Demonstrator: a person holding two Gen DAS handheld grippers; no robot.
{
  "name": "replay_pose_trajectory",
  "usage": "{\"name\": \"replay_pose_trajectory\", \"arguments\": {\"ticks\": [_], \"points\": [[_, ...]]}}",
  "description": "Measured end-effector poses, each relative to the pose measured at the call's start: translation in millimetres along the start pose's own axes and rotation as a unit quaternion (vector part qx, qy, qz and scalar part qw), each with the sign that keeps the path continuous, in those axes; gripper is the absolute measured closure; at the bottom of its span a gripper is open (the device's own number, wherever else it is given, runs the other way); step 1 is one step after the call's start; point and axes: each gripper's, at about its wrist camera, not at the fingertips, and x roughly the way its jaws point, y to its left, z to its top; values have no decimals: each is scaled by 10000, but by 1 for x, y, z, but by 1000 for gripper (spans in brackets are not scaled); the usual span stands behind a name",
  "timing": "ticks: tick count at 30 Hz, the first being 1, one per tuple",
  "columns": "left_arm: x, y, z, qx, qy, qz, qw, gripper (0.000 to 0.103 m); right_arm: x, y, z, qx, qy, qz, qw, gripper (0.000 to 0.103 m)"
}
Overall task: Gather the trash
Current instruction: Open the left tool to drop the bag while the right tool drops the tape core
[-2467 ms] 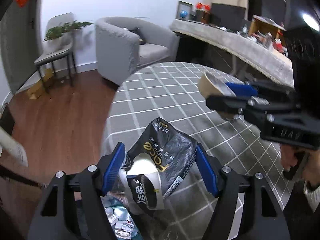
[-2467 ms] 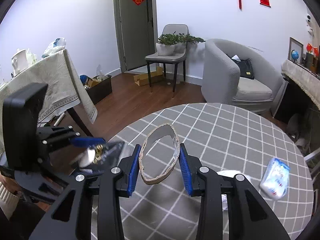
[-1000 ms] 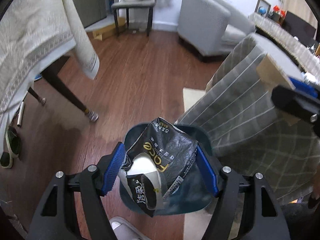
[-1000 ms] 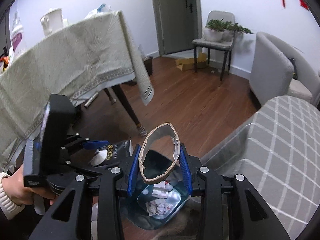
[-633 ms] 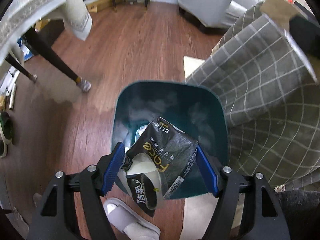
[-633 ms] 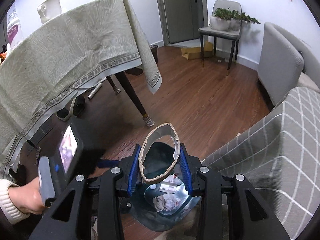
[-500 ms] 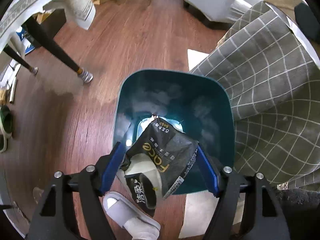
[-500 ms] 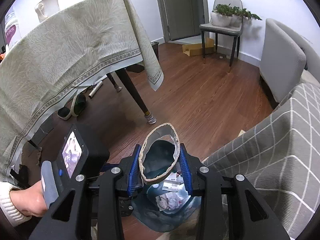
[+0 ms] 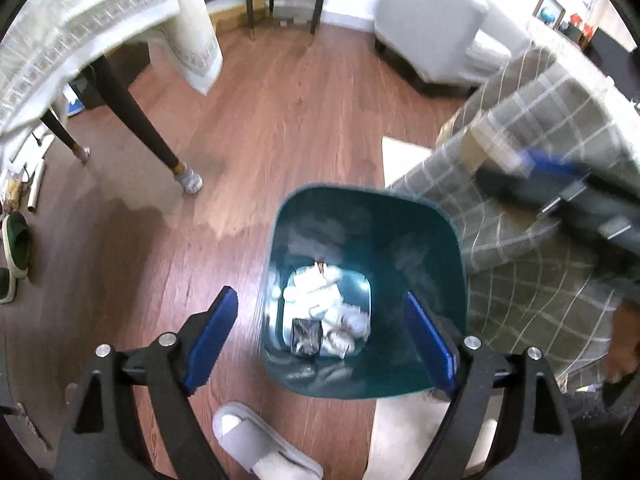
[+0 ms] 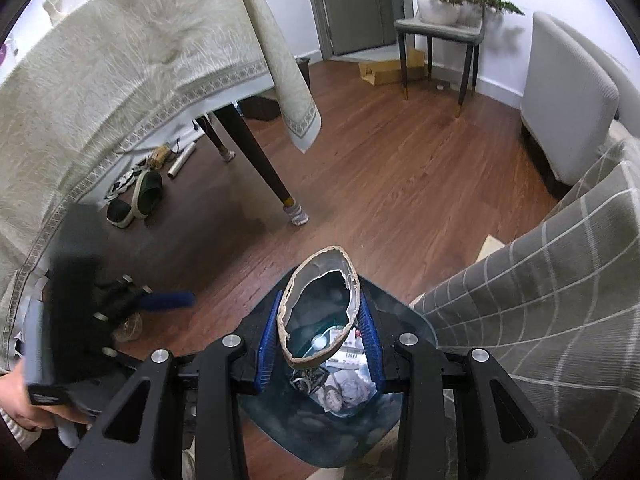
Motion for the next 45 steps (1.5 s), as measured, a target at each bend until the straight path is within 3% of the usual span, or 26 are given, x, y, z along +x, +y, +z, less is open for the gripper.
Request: {"name": "replay_pose_trajectory", "arguments": {"ticks": [9,20,33,34,36,45], "points": [[-59,3,21,-26,-978,17,9952,33,55,1,-19,99,643,-93,9978,65],[-110,-4,37,-52,-1556,-242,9875,56,107,13,-43,-45,1355,-170,9906,65],[-151,-12,43,48,-1973,-464,9792,58,145,15,-79,-278,2078,-335,9772,63],[-154,-13,44,66,-2014,-454,9784,58,144,15,-81,-299,2070,-373,9772,61],[-158,-15,46,116,-2069,-387,9775,58,141,13,-82,-349,2066,-513,9764,47],[-167,-21,50,61,-2193,-378,9749,58,115,2,-77,-255,1838,-480,9815,45]]}}
